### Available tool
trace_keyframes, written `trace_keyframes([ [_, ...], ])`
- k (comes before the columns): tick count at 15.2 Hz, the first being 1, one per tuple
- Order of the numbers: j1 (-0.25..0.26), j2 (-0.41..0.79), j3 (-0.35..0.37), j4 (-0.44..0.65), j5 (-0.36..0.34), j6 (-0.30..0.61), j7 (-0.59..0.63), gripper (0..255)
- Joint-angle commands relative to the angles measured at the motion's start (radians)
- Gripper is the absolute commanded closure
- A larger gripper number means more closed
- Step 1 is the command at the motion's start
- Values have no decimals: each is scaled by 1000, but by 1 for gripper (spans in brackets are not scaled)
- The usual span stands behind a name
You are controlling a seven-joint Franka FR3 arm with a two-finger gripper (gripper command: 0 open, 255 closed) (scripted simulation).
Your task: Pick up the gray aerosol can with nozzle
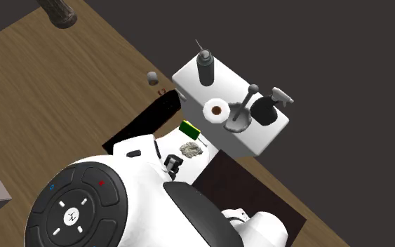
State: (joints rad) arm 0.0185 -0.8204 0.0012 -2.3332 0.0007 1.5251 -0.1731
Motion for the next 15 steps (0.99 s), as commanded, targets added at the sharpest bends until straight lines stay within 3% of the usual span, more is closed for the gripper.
trace_keyframes([
  [1, 0, 0, 0, 0, 0, 0, 0, 0],
  [9, -37, 175, -177, 93, -90, 59, -201, 0],
  [15, -51, 349, -302, 215, -116, 96, -353, 0],
])
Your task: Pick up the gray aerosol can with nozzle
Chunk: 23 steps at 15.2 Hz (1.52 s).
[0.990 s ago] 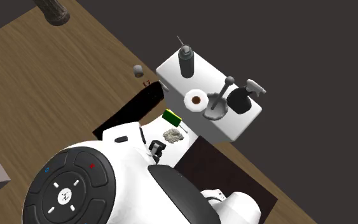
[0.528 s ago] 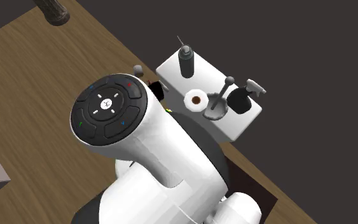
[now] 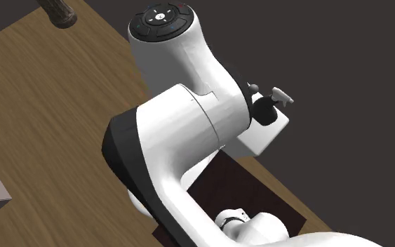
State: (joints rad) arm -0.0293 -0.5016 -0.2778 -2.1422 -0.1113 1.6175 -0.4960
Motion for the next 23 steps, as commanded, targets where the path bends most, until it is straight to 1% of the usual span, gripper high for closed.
trace_keyframes([
  [1, -4, 62, -43, 48, -4, 8, -56, 0],
  [4, -8, 165, -103, 129, 6, 19, -137, 0],
  [7, -16, 278, -160, 223, 32, 23, -222, 0],
  [10, -30, 402, -211, 330, 73, 19, -311, 0],
  [13, -59, 538, -254, 454, 130, 1, -402, 0],
  [15, -89, 634, -273, 548, 175, -19, -461, 0],
  [18, -153, 787, -288, 711, 247, -65, -541, 0],
  [23, -303, 1052, -273, 1056, 357, -187, -627, 0],
])
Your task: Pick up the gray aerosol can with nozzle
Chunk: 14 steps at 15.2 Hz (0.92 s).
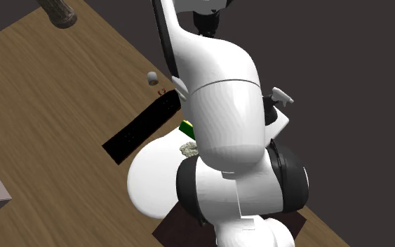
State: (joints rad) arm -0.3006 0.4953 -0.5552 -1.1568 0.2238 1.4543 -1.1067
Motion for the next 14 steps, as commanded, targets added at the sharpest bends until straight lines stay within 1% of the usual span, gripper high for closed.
trace_keyframes([
  [1, -28, 50, 6, 49, 19, -7, -16, 0],
  [7, -4, 32, 6, -63, 12, 86, -19, 0],
  [9, -2, 31, 6, -73, 12, 94, -19, 0],
  [10, -3, 32, 6, -70, 12, 93, -19, 255],
  [14, -3, 35, 7, -67, 13, 92, -18, 255],
])
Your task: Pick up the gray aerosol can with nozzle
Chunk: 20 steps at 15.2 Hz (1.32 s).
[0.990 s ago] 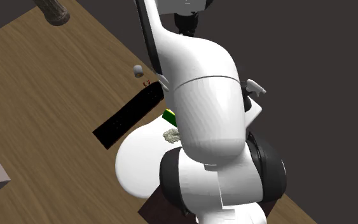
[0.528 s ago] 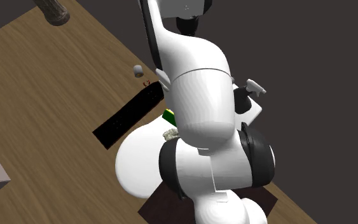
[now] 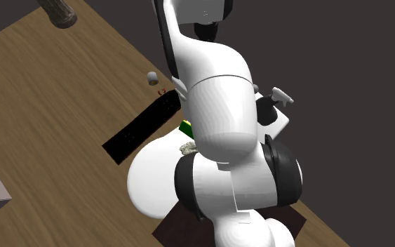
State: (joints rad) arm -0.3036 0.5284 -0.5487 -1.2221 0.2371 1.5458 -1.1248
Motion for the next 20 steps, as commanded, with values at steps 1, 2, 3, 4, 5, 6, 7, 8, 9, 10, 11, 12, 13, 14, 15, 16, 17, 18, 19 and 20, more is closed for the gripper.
trace_keyframes([
  [1, 0, 2, 0, -1, 0, 0, 0, 255],
  [2, 0, 2, 0, 0, 0, 0, 0, 255],
  [3, 0, 2, 0, 0, 0, -1, 1, 255],
  [4, 0, 3, 0, 1, 0, -1, 1, 255],
  [5, 1, -2, -1, -7, -2, 2, -1, 255],
  [6, -2, -1, -1, 9, -1, -12, -1, 255],
  [7, -6, 1, -1, 27, 0, -27, 0, 255],
  [8, -10, 4, -1, 44, 1, -42, 0, 255],
  [9, -14, 7, -1, 63, 2, -57, 1, 255],
  [10, -18, 10, -1, 82, 3, -73, 1, 255],
  [11, -23, 14, 0, 102, 5, -89, 2, 255],
  [12, -28, 18, 0, 124, 6, -105, 2, 255],
  [13, -33, 23, 1, 146, 9, -122, 3, 255],
  [14, -39, 29, 1, 169, 11, -139, 4, 255],
  [15, -45, 35, 2, 193, 14, -157, 4, 255],
  [16, -52, 42, 3, 219, 17, -176, 5, 255],
  [17, -60, 50, 4, 247, 20, -195, 6, 255],
  [18, -68, 58, 6, 276, 24, -215, 7, 255],
  [19, -77, 68, 7, 308, 29, -235, 8, 255],
  [20, -88, 80, 10, 342, 34, -258, 9, 255],
])
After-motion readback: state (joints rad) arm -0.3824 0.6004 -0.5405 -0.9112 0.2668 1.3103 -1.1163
